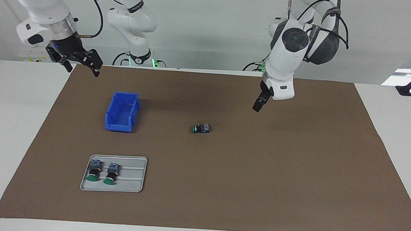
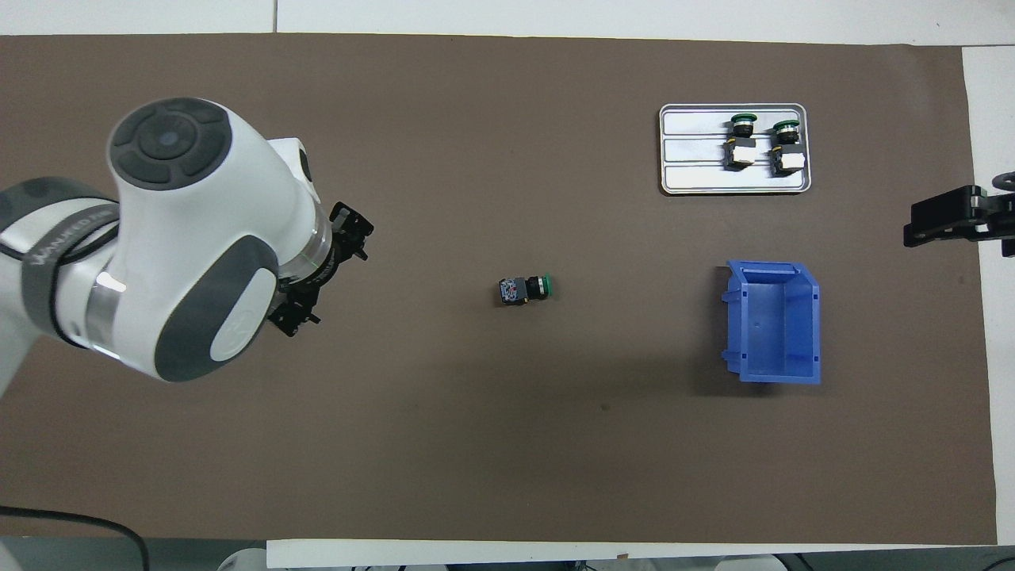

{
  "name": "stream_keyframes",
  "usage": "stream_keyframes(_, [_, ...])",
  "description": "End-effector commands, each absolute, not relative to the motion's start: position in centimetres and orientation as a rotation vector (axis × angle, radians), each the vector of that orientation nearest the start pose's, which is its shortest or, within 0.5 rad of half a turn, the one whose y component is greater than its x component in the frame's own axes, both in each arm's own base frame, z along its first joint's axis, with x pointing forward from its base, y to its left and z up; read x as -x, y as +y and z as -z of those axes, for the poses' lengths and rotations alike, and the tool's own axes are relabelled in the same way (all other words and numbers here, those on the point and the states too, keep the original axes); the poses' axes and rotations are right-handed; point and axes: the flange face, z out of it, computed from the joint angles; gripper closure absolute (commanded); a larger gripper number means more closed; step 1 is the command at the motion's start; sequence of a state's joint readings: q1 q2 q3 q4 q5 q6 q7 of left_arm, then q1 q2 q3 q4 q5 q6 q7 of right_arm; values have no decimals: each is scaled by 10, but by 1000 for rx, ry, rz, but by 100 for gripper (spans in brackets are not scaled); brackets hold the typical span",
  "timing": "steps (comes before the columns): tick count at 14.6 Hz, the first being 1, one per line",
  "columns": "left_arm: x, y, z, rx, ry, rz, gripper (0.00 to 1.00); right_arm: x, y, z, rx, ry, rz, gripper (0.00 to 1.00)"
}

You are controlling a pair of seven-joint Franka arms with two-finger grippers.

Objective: Place and press button with both arms

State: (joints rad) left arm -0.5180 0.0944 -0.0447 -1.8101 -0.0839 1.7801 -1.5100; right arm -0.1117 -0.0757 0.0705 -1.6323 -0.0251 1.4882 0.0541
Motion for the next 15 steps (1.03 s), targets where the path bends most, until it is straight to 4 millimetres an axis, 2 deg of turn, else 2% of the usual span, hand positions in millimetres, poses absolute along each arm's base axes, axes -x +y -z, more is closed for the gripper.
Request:
stream_keyframes(1, [-487,-354,-459,2626,-1626,-230,1,-517,-41,-624,3174,6,-131,1])
stream_keyframes(3, [-481,-390,-442,2571,-1789,-189,1,-520,-39,-627,3177,-5,-97,1])
stream_keyframes(5, [-473,-417,-426,2564,-1845,-171,1,-519,-36,-629,3175,-14,-102,1])
stream_keyframes(7, [-454,-460,-391,2512,-1827,-174,1,-518,-40,-628,3169,-2,-113,1])
stream_keyframes(8, [-457,-472,-379,2502,-1835,-174,1,-517,-42,-628,3168,3,-116,1])
stream_keyframes(10, [-466,-484,-375,2455,-1910,-177,1,-516,-49,-628,3166,24,-121,1])
stream_keyframes(11, [-471,-492,-368,2434,-1934,-178,1,-515,-60,-628,3163,53,-121,1])
stream_keyframes(12, [-468,-502,-356,2423,-1935,-172,1,-514,-66,-626,3157,67,-127,1])
stream_keyframes(15, [-474,-506,-348,2423,-2003,-158,1,-512,-67,-624,3151,72,-146,1])
